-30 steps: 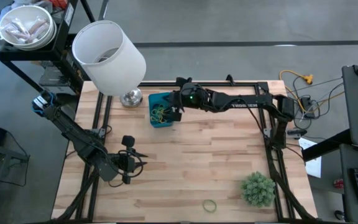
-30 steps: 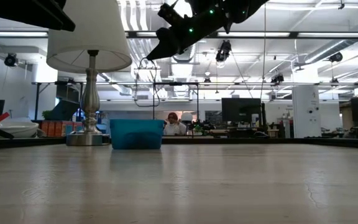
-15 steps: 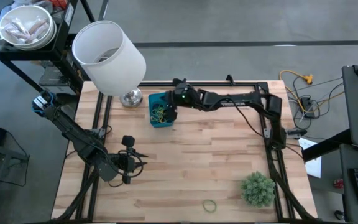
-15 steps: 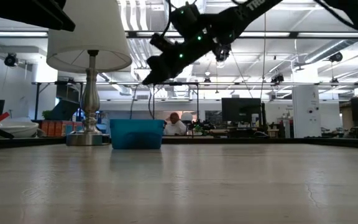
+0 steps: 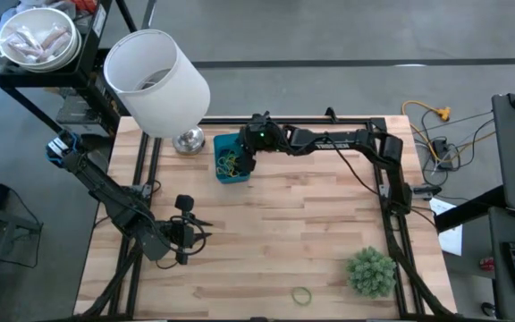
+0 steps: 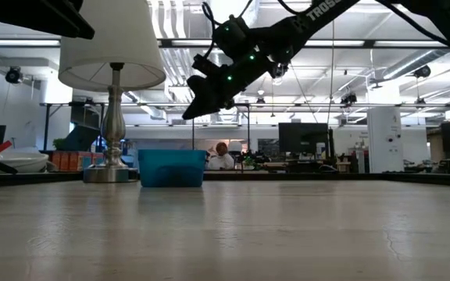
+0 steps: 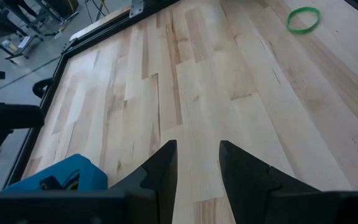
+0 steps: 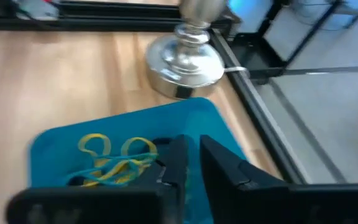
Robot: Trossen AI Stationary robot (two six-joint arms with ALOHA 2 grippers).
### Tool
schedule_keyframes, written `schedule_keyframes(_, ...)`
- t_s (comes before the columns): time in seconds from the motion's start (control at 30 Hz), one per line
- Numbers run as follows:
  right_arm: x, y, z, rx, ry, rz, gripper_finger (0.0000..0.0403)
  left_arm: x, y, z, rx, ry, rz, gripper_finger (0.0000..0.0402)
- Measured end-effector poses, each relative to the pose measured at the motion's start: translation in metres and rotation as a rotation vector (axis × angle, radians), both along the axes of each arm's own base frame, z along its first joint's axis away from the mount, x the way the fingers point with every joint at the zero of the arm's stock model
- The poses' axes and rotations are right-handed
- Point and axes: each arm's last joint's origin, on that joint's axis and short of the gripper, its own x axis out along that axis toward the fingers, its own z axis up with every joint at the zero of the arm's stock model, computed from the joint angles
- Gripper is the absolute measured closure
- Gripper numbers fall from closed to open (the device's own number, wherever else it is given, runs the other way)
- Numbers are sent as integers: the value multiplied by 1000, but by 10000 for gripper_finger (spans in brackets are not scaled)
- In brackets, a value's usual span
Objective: Pick and place rubber bands into bin
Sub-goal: Put the purple rubber band into the blue bin, then put the green rubber band into the blue bin
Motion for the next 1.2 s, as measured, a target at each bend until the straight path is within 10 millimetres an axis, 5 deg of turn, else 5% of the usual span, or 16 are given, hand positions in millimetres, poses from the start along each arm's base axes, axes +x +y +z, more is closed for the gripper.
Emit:
schedule_keyframes(0.33,-4,5,0,68,43,104,265,0,0,0,0,0,0,297)
schedule_keyframes(0.6,-28,31,15,231,230,292,260,0,0,0,0,0,0,297)
schedule_keyframes(0.87,-51,91,27,327,458,404,277,0,0,0,-1,-1,0,297)
schedule_keyframes(1.2,-68,188,15,404,701,507,290,0,0,0,-2,-1,0,297)
